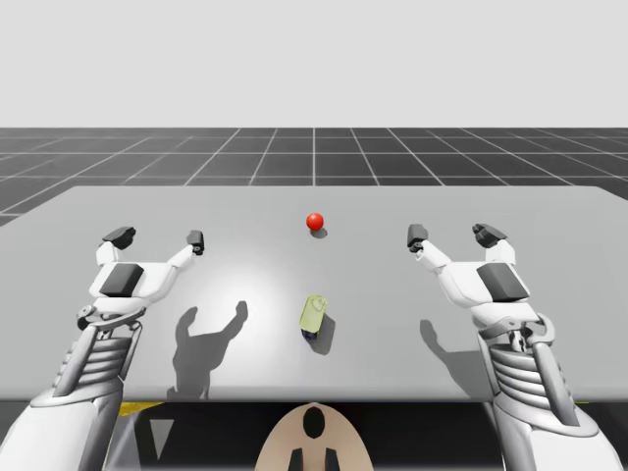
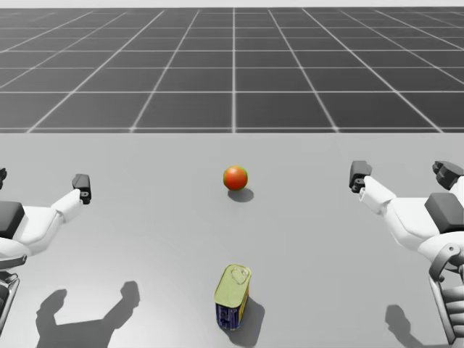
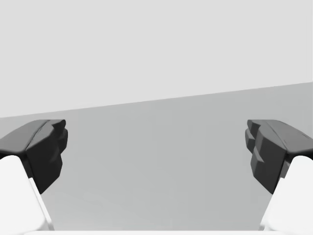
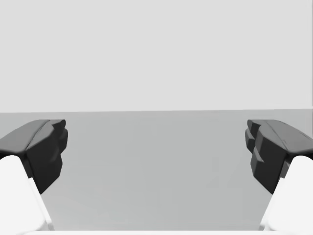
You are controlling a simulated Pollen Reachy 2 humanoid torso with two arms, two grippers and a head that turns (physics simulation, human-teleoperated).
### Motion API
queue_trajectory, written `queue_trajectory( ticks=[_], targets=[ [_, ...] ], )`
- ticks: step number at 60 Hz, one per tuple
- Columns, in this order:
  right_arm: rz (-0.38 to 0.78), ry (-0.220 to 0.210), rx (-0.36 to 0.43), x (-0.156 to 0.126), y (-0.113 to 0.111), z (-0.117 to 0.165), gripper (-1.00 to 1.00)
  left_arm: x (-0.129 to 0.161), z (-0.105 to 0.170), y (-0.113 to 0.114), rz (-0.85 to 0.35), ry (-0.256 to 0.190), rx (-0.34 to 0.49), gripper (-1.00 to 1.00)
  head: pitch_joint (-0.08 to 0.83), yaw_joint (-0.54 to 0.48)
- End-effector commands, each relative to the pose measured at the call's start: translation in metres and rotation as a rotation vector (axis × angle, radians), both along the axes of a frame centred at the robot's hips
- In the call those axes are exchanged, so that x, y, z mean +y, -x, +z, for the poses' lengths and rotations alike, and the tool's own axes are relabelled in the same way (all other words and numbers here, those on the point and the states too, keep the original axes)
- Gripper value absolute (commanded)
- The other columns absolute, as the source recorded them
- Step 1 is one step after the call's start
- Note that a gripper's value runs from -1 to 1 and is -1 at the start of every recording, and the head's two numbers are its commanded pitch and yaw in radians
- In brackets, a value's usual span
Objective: Watch the red light. When it turns green, pick up the object.
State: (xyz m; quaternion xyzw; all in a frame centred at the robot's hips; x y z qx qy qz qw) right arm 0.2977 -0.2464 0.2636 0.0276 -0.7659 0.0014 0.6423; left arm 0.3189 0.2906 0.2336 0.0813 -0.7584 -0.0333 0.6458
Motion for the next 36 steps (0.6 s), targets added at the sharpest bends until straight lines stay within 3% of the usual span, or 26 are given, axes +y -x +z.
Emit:
queue_trajectory(
  ticks=[1, 15, 28, 36],
  targets=[
    [-0.001, -0.002, -0.001, 0.0003, 0.0000, -0.0002, -1.00, 0.0001, 0.0001, 0.0002, 0.000, 0.000, -0.001, -1.00, 0.424, 0.01],
    [-0.001, 0.002, -0.001, 0.0007, -0.0003, -0.0003, -1.00, 0.0004, -0.0002, -0.0001, 0.000, 0.001, -0.001, -1.00, 0.446, 0.00],
    [0.006, 0.003, 0.004, 0.0022, 0.0000, -0.0011, -1.00, 0.0001, -0.0004, -0.0001, 0.004, 0.003, 0.002, -1.00, 0.584, 0.00],
    [0.003, 0.029, -0.001, 0.0056, -0.0002, -0.0029, -1.00, 0.0004, -0.0002, 0.0002, 0.005, 0.002, 0.003, -1.00, 0.656, -0.01]
  ],
)
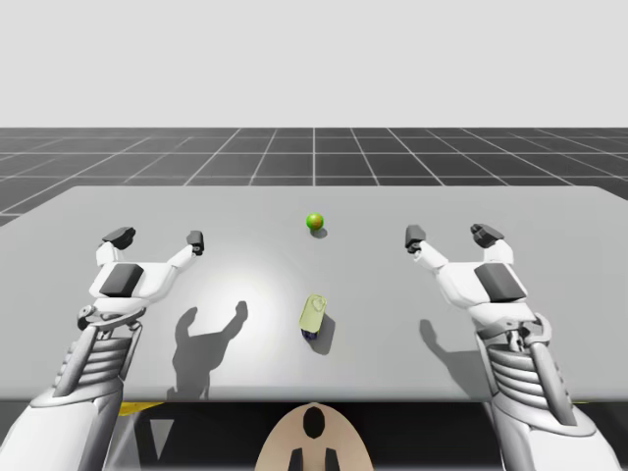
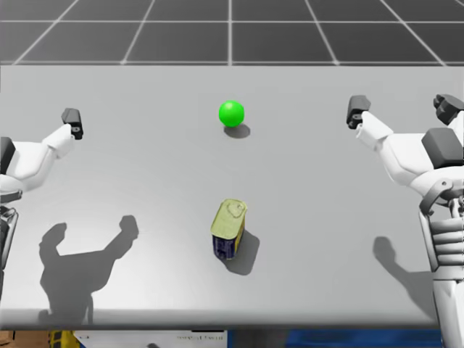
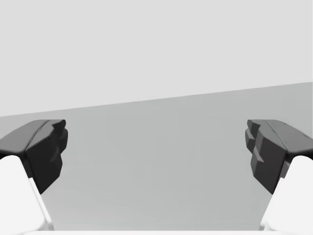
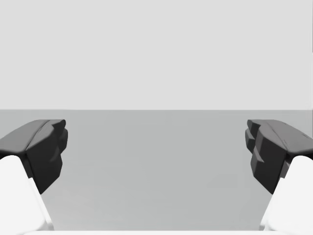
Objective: Watch the red light. When it turns green, pick up the object.
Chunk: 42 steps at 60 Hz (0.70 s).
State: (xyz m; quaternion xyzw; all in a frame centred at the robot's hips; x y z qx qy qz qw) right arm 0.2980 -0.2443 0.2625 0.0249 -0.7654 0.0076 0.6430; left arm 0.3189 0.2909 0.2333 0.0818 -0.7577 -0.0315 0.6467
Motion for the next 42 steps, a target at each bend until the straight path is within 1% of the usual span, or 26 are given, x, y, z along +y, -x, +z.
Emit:
queue_trajectory(
  ticks=[1, 12, 19, 22, 23, 26, 29, 31, 32, 33, 34, 35, 36, 37, 38, 39, 42],
  targets=[
    [-0.001, 0.018, -0.003, 0.004, 0.000, -0.002, -1.00, 0.000, 0.000, 0.000, 0.001, 0.000, 0.002, -1.00, 0.666, -0.01],
    [0.003, 0.033, -0.008, 0.009, 0.003, -0.001, -1.00, 0.000, 0.000, 0.000, 0.001, -0.002, 0.003, -1.00, 0.724, 0.00],
    [0.025, 0.037, -0.001, 0.014, 0.006, 0.000, -1.00, 0.001, 0.000, 0.000, 0.003, -0.002, 0.002, -1.00, 0.726, 0.00],
    [0.033, 0.036, 0.018, 0.015, 0.009, 0.001, -1.00, 0.001, 0.000, 0.000, 0.004, -0.003, 0.001, -1.00, 0.724, 0.00],
    [0.073, 0.030, 0.024, 0.015, 0.012, 0.000, -1.00, 0.001, 0.000, 0.000, 0.005, -0.004, 0.001, -1.00, 0.723, 0.00],
    [0.108, 0.022, 0.067, 0.017, 0.018, 0.001, -1.00, 0.001, 0.000, 0.000, 0.005, -0.005, 0.001, -1.00, 0.725, 0.00],
    [0.140, 0.060, 0.111, 0.022, 0.027, -0.001, -1.00, 0.001, 0.000, 0.000, 0.004, -0.007, 0.003, -1.00, 0.727, 0.01],
    [0.158, 0.101, 0.111, 0.026, 0.034, -0.003, -1.00, 0.000, 0.000, -0.001, 0.002, -0.010, 0.005, -1.00, 0.729, 0.01],
    [0.175, 0.130, 0.121, 0.028, 0.038, -0.005, -1.00, 0.000, 0.000, -0.001, 0.002, -0.011, 0.006, -1.00, 0.730, 0.01],
    [0.183, 0.143, 0.144, 0.029, 0.040, -0.007, -1.00, 0.001, 0.000, -0.001, 0.001, -0.011, 0.007, -1.00, 0.730, 0.01],
    [0.176, 0.146, 0.159, 0.032, 0.047, -0.008, -1.00, 0.001, -0.001, -0.001, 0.001, -0.012, 0.007, -1.00, 0.730, 0.01],
    [0.185, 0.142, 0.132, 0.034, 0.048, -0.009, -1.00, 0.001, 0.000, -0.001, 0.000, -0.013, 0.008, -1.00, 0.731, 0.01],
    [0.216, 0.164, 0.129, 0.036, 0.053, -0.010, -1.00, 0.001, 0.000, -0.001, 0.000, -0.013, 0.008, -1.00, 0.731, 0.01],
    [0.234, 0.174, 0.140, 0.037, 0.055, -0.011, -1.00, 0.001, -0.001, -0.001, 0.000, -0.013, 0.008, -1.00, 0.731, 0.01],
    [0.257, 0.146, 0.163, 0.040, 0.061, -0.012, -1.00, 0.001, 0.000, -0.002, 0.000, -0.013, 0.007, -1.00, 0.731, 0.02],
    [0.299, 0.139, 0.174, 0.043, 0.066, -0.013, -1.00, 0.001, 0.000, -0.002, 0.000, -0.014, 0.007, -1.00, 0.731, 0.02],
    [0.390, 0.148, 0.178, 0.047, 0.075, -0.017, -1.00, 0.001, 0.000, -0.001, 0.000, -0.015, 0.006, -1.00, 0.729, 0.02]
  ],
)
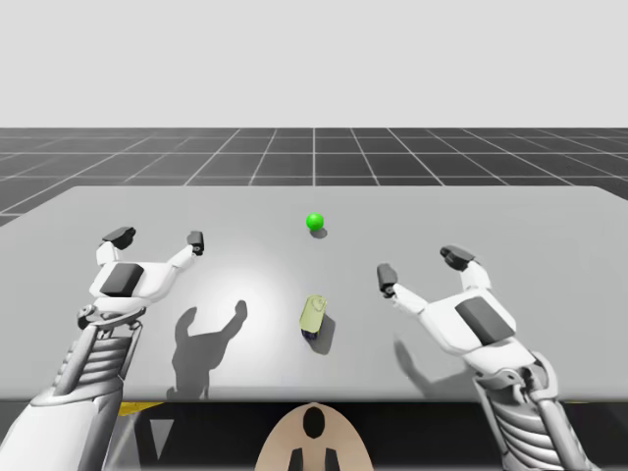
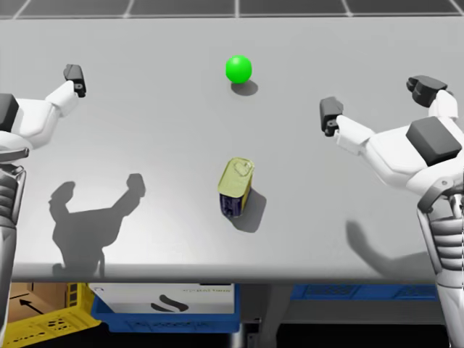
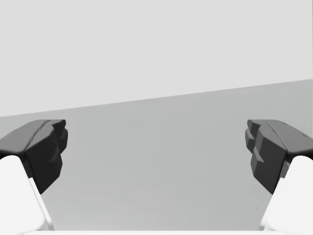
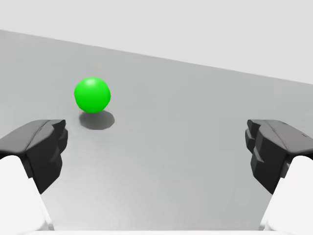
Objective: Watch the red light. When it turns green, pick up the object.
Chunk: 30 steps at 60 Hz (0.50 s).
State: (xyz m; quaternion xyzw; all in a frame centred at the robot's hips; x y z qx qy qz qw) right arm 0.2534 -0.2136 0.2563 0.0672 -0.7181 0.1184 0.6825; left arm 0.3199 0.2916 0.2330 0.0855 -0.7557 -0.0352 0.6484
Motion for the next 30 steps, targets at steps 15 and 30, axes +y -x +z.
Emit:
queue_trajectory(
  ticks=[15, 30],
  targets=[
    [0.533, 0.043, 0.169, 0.032, 0.039, -0.052, -1.00, 0.000, 0.001, 0.000, -0.003, -0.008, -0.004, -1.00, 0.730, 0.03],
    [0.804, 0.028, 0.300, 0.053, 0.010, -0.094, -1.00, -0.001, 0.001, 0.001, -0.001, -0.010, -0.003, -1.00, 0.735, 0.02]
  ],
)
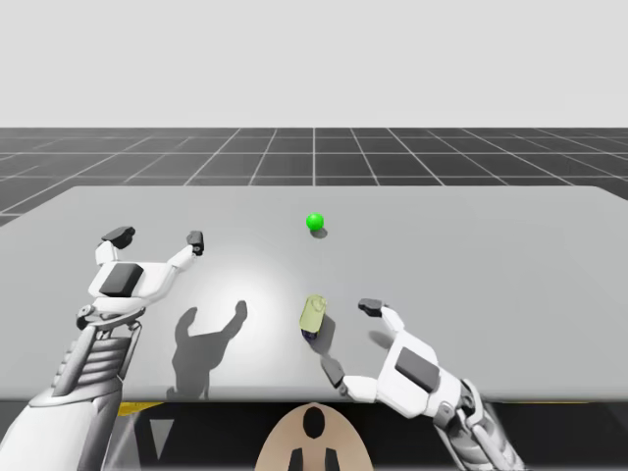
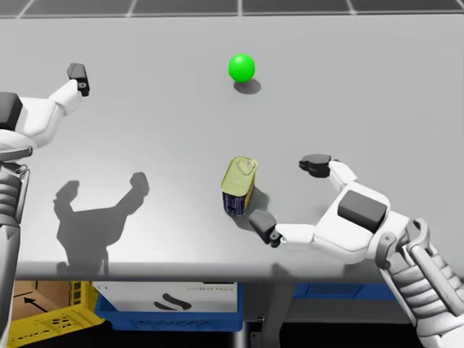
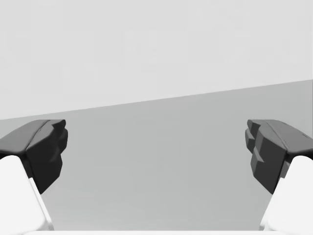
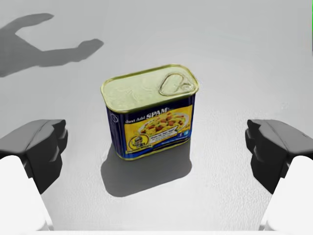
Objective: Watch the red light. When it turns green, pick up the object.
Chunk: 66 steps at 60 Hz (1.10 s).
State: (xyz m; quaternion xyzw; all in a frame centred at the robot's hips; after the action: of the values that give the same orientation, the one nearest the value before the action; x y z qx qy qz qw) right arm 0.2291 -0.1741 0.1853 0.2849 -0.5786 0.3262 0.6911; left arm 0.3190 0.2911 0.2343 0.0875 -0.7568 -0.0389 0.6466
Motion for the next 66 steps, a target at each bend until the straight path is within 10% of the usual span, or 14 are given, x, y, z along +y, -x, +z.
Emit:
queue_trajectory(
  ticks=[1, 50, 52, 53, 54, 66],
  targets=[
    [0.184, -0.007, 0.076, 0.014, -0.015, -0.024, -1.00, -0.001, 0.000, 0.000, 0.001, -0.001, 0.001, -1.00, 0.735, 0.02],
    [0.204, 0.042, 0.025, 0.071, -0.071, -0.054, -1.00, -0.002, -0.001, 0.001, -0.002, -0.003, 0.001, -1.00, 0.739, 0.03],
    [0.201, 0.038, 0.022, 0.071, -0.071, -0.053, -0.76, -0.002, -0.001, 0.001, -0.002, -0.003, 0.001, -1.00, 0.739, 0.03],
    [0.185, 0.026, 0.008, 0.070, -0.069, -0.053, 0.35, -0.002, -0.001, 0.001, -0.002, -0.003, 0.001, -1.00, 0.738, 0.03],
    [0.188, 0.030, 0.013, 0.070, -0.069, -0.053, 0.89, -0.003, -0.001, 0.001, -0.002, -0.003, 0.001, -1.00, 0.737, 0.03],
    [0.184, 0.034, 0.011, 0.065, -0.068, -0.052, 1.00, -0.004, -0.002, 0.001, -0.003, -0.007, 0.004, -1.00, 0.714, 0.02]
  ],
)
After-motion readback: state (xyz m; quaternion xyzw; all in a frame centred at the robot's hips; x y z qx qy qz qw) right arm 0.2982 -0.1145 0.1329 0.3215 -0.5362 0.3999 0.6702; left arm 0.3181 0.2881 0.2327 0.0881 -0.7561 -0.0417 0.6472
